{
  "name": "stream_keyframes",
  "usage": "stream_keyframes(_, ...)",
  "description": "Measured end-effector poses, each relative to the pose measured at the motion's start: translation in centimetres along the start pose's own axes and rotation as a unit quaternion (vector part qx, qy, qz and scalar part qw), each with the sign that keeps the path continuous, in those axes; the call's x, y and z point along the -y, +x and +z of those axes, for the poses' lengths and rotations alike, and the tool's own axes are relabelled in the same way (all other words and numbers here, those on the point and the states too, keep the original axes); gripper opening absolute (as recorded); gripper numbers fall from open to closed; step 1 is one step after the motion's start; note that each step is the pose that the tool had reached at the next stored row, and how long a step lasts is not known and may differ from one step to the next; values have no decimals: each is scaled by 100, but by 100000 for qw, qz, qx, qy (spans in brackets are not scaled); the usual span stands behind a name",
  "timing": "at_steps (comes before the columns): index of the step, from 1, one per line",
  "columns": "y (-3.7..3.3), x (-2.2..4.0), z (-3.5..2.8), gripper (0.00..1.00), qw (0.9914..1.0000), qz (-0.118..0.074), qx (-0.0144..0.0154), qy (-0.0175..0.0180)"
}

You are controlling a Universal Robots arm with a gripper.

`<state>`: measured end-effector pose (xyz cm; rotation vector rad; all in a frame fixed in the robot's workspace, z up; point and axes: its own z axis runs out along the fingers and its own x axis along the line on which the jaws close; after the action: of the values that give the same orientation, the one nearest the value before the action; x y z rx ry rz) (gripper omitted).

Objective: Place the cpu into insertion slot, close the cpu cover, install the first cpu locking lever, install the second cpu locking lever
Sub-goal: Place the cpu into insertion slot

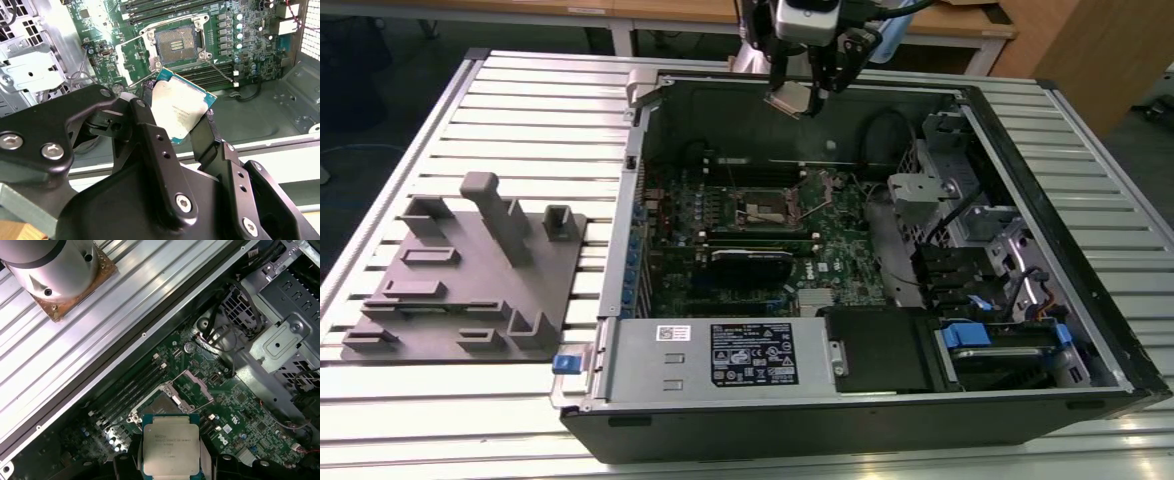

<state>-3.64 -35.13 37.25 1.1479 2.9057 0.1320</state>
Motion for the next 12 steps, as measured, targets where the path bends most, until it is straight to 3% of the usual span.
stream_keyframes(12,0,0,0,54,99984,1787,150,-29)
